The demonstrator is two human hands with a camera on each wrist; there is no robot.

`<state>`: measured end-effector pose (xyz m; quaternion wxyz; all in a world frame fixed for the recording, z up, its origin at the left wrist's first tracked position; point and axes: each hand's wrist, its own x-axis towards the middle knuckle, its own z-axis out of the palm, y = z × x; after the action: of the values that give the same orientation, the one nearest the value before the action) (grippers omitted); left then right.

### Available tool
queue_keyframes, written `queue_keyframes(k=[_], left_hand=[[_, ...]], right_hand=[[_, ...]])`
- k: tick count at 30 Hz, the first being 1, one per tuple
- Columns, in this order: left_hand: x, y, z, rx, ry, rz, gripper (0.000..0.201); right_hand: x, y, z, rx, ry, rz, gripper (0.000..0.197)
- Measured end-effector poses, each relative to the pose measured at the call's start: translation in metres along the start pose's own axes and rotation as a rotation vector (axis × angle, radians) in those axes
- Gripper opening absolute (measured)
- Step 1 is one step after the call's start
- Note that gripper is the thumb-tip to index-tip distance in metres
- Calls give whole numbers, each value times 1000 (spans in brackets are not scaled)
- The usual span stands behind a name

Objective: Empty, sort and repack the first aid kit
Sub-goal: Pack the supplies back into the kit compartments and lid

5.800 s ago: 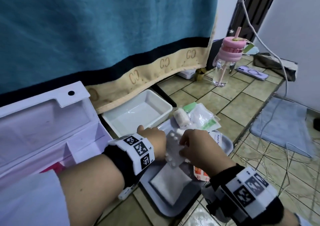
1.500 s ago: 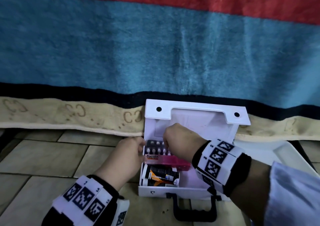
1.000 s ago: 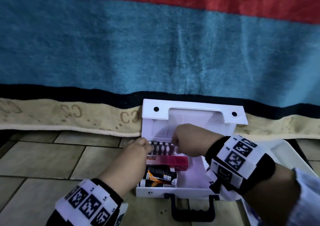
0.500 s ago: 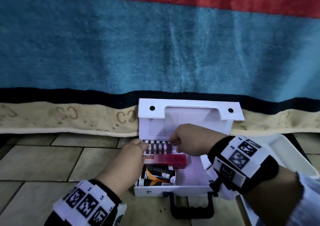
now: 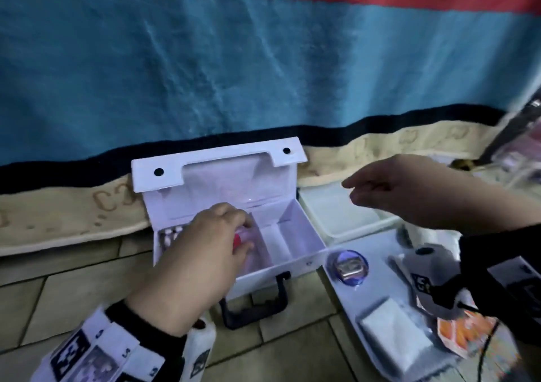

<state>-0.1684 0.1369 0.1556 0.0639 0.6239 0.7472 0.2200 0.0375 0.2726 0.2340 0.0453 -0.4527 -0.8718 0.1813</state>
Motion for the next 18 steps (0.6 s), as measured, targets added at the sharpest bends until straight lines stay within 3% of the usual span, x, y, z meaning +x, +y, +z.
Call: queue_keyframes(k=[4,11,15,18], left_hand=[[4,36,25,-12,-71,59,27],[22,74,72,-2,-182,13,20],[35,96,100,80,-253,-4,21],[43,108,117,169,-305,-31,20]], right_hand=[[-19,46,20,-188,-107,62,30],[-3,88,76,-348,-332,-150,38],[16,93,86,-412,-325,-230,35],[20,96,93,-482,-321,-278,42]])
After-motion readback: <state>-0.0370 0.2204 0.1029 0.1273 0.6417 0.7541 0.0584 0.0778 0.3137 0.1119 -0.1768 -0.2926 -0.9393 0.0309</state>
